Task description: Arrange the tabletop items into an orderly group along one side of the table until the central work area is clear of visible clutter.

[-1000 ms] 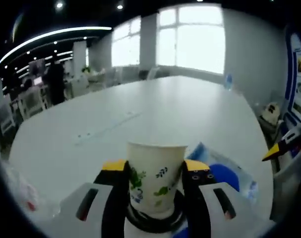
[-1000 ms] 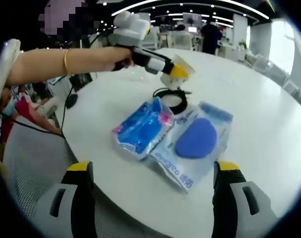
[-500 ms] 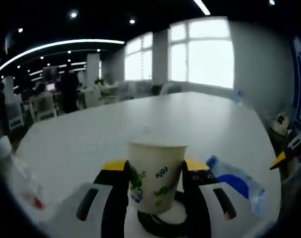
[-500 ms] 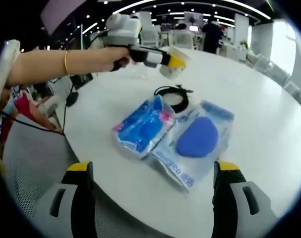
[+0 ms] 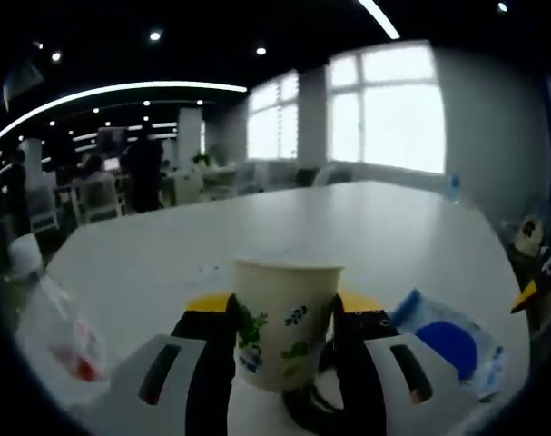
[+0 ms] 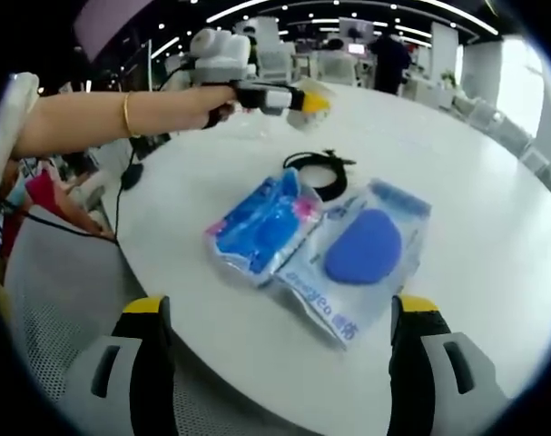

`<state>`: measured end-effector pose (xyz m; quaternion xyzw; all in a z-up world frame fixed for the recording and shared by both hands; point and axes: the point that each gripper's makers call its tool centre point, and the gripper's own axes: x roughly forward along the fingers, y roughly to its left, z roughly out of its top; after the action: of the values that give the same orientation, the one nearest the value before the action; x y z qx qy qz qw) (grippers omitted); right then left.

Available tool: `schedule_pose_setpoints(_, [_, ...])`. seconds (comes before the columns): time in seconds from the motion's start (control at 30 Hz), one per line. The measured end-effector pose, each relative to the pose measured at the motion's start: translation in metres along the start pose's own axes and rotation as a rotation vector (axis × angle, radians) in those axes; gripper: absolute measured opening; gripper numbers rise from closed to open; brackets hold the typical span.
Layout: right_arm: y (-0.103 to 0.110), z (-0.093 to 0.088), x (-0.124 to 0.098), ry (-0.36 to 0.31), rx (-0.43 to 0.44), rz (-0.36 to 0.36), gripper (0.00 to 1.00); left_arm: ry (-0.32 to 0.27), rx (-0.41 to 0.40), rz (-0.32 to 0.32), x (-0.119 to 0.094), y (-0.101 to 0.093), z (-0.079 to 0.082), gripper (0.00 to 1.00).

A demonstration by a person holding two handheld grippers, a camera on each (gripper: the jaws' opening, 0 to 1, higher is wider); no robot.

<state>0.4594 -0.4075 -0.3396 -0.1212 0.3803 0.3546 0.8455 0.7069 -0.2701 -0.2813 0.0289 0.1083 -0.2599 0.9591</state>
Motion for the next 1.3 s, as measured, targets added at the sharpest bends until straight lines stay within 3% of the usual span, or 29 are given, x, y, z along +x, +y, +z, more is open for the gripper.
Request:
schedule_pose_setpoints(0.37, [-0.001,-0.005,0.003,0.027,-0.003,-0.002,0.99,-0.037,-0.033,0.071,-0.001,0.024,-0.006,0.39])
schedule_pose_setpoints(0.67, [0.002,-0.007,0.005,0.033,0.006,0.011,0.99,-0.057,-0.059,0.176,-0.005,0.057,-0.017,0.39])
schedule_pose_setpoints(0.87, [0.002,-0.010,0.005,0.044,0.016,0.012,0.99,-0.079,-0.125,0.216,-0.007,0.073,-0.025,0.39])
schedule_pose_setpoints(1.1, [0.002,-0.013,0.006,0.058,0.022,0.018,0.99,-0.118,-0.134,0.219,-0.005,0.084,-0.024,0.39])
schedule_pose_setpoints(1.3, [0.004,-0.015,0.006,0.063,0.035,0.028,0.99,-0.091,-0.073,0.249,-0.001,0.089,-0.035,0.39])
